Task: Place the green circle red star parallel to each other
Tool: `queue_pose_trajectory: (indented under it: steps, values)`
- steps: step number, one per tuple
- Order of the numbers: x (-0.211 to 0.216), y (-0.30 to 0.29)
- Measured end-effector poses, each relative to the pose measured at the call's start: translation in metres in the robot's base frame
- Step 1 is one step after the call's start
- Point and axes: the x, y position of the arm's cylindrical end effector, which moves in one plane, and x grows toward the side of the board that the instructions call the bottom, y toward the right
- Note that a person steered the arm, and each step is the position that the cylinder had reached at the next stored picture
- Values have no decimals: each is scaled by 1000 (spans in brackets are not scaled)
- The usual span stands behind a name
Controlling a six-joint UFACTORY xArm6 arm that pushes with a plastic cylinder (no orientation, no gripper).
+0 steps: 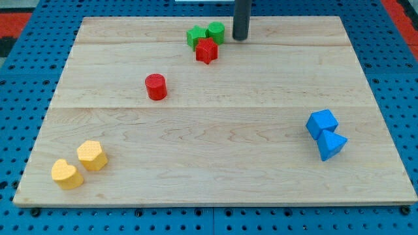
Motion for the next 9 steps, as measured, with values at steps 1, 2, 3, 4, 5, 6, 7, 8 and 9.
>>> queue_pose_trajectory:
  steps: [1,2,3,4,5,6,7,8,9]
  values:
    - [-18,-33]
    - [10,-47]
    - [20,-47]
    - [20,-47]
    - [29,25]
    - [90,9]
    - [104,-50]
    - [128,-86]
    - [107,-101]
